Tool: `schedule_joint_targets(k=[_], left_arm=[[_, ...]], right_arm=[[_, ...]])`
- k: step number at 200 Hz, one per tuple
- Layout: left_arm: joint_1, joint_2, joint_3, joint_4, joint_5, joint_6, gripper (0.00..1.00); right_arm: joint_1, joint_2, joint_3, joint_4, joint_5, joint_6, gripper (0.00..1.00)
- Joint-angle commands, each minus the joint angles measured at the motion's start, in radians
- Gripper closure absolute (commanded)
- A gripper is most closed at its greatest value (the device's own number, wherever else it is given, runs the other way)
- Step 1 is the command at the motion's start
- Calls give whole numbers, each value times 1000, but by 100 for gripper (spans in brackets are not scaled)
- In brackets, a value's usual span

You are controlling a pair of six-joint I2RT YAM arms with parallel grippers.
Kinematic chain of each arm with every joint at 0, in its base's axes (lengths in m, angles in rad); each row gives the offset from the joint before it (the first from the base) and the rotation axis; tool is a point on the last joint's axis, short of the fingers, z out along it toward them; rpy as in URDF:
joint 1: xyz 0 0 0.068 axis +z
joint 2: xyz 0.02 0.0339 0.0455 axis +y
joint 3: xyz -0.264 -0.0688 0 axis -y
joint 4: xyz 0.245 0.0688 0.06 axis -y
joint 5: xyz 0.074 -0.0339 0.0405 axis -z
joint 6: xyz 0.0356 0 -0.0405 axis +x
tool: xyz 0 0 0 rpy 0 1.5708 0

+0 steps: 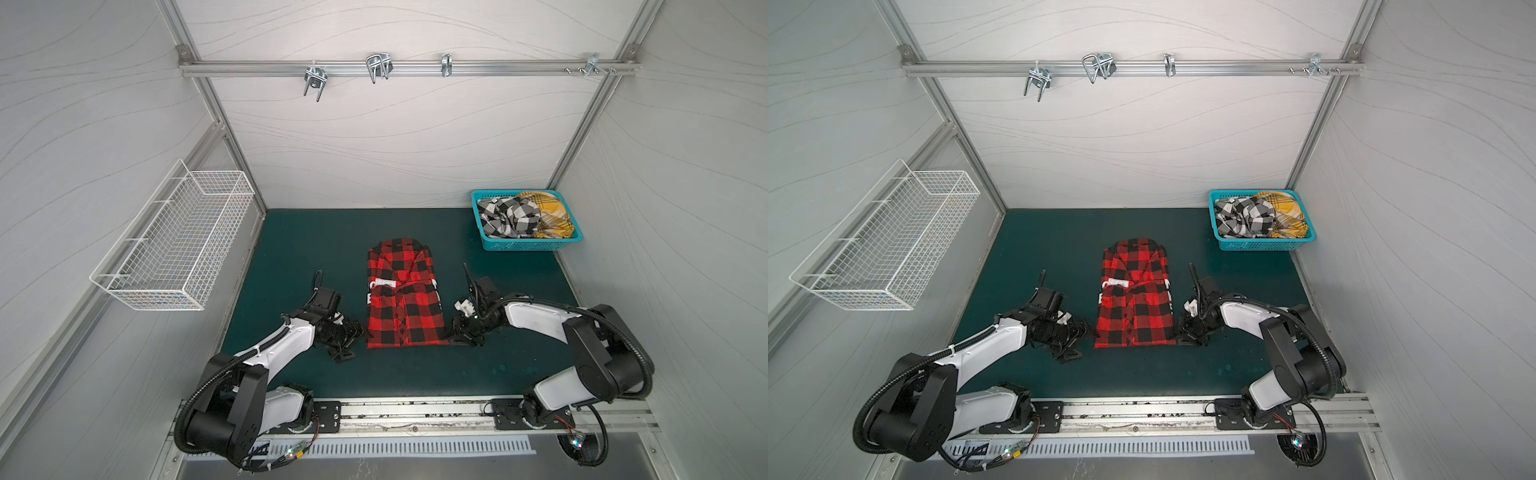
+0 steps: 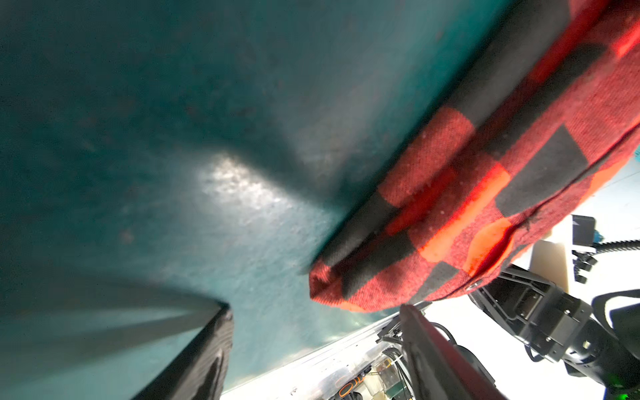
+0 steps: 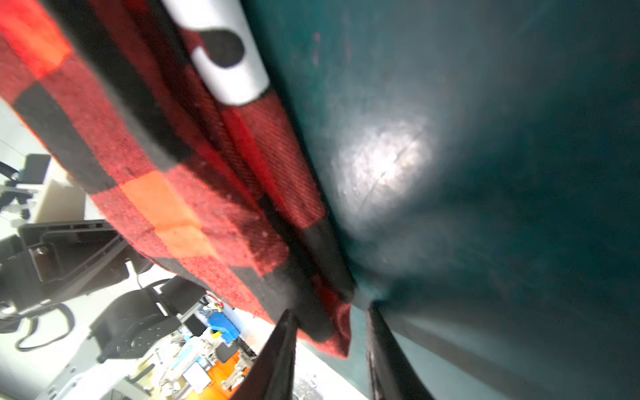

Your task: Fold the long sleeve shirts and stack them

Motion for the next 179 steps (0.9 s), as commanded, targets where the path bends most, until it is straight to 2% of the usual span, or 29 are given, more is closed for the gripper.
schedule_joint_targets(k=[1, 46, 78, 140, 179], left_arm=[[5, 40, -47, 50, -27, -12, 25], [35, 74, -52, 80, -12, 0, 28], [48, 113, -63, 111, -1, -2, 29], [53, 215, -112, 295, 81, -71, 38], [54, 223, -102, 266, 60, -63, 43]], right_arm=[[22, 36, -6, 24, -6, 15, 70], [44, 30, -12, 50, 1, 44, 82], [48, 26, -14, 56, 2, 59, 84], [53, 27, -14, 54, 5, 65, 84], [59, 20, -11, 49, 4, 69, 85]])
